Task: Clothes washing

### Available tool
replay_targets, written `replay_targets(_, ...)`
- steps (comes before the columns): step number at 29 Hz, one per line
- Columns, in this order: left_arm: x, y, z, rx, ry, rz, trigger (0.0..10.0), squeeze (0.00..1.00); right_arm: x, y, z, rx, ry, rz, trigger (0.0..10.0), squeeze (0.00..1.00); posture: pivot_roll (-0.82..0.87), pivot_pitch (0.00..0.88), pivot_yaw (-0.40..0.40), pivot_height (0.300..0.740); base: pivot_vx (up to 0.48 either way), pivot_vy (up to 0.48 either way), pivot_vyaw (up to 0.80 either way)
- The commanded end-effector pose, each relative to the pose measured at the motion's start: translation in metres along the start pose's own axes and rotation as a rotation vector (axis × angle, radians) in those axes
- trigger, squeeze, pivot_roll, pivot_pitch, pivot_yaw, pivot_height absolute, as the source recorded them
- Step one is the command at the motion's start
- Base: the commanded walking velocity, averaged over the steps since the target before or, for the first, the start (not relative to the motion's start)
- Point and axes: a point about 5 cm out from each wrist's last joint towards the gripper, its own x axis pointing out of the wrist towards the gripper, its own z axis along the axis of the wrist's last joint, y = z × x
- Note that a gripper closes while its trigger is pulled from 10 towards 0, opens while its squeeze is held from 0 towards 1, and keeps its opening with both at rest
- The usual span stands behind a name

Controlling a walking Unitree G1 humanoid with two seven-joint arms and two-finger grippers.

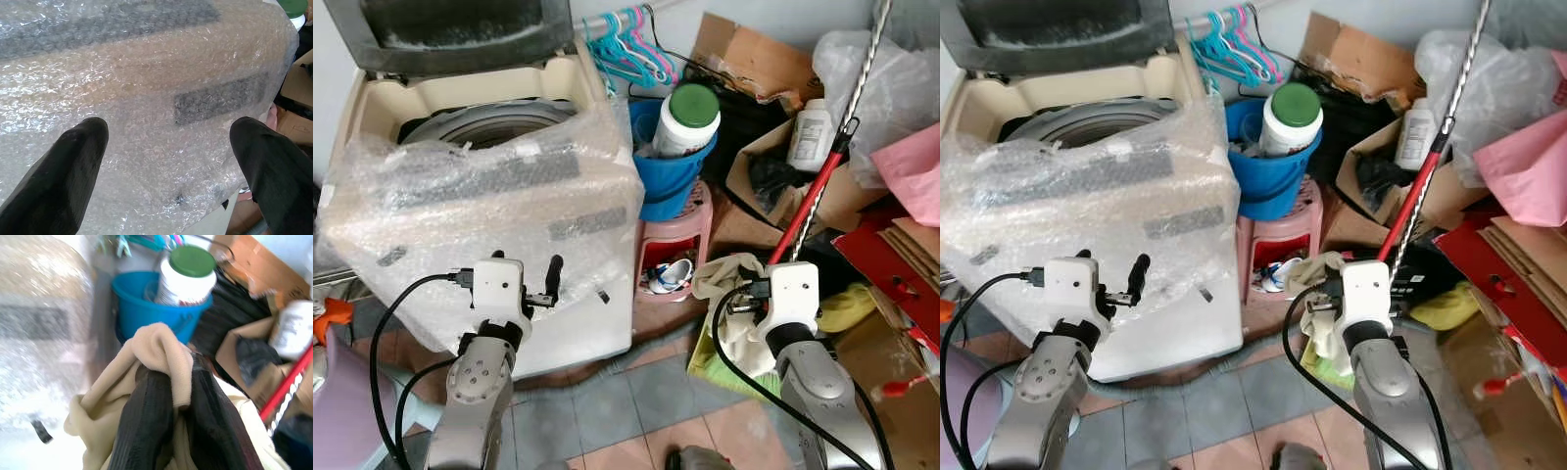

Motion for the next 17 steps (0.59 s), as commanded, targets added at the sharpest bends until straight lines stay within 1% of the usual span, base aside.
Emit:
replay_targets(1,0.004,0.0,0.005,0.013,-0.017,0.004,10.0,0.0,0.004,0.006,0.017,-0.019,-0.081,0.027,10.0,0.0,-0.07,0.0,0.041,0.74,0.0,0.0,0.8)
replay_targets(2,0.006,-0.001,0.007,0.009,-0.02,0.01,10.0,0.0,0.008,0.006,0.022,-0.029,-0.107,0.036,10.0,0.0,-0.07,0.0,0.045,0.74,0.0,0.0,0.8)
replay_targets(3,0.006,-0.001,0.007,0.009,-0.02,0.01,10.0,0.0,0.008,0.006,0.022,-0.029,-0.107,0.036,10.0,0.0,-0.07,0.0,0.045,0.74,0.0,0.0,0.8)
replay_targets(4,0.009,0.0,0.008,0.007,-0.025,0.022,10.0,0.0,0.012,0.006,0.025,-0.045,-0.125,0.038,10.0,0.0,-0.07,0.0,0.048,0.74,0.0,0.0,0.8)
replay_targets(5,0.012,0.001,0.01,-0.004,-0.031,0.047,10.0,0.0,0.016,0.004,0.026,-0.041,-0.128,0.026,10.0,0.0,-0.07,0.0,0.049,0.74,0.0,0.0,0.8)
replay_targets(10,0.016,0.0,0.014,-0.008,-0.034,0.064,10.0,0.0,0.019,0.005,0.029,-0.026,-0.139,0.037,10.0,0.0,-0.07,0.0,0.046,0.74,0.0,0.0,0.8)
replay_targets(12,0.016,-0.003,0.015,0.006,-0.04,0.047,10.0,0.0,0.019,0.008,0.03,-0.026,-0.148,0.051,10.0,0.0,-0.07,0.0,0.045,0.74,0.0,0.322,0.8)
replay_targets(17,0.017,-0.003,0.015,0.002,-0.036,0.053,10.0,0.0,0.019,0.006,0.029,-0.013,-0.147,0.031,10.0,0.0,-0.07,0.0,0.046,0.74,0.0,0.475,0.77)
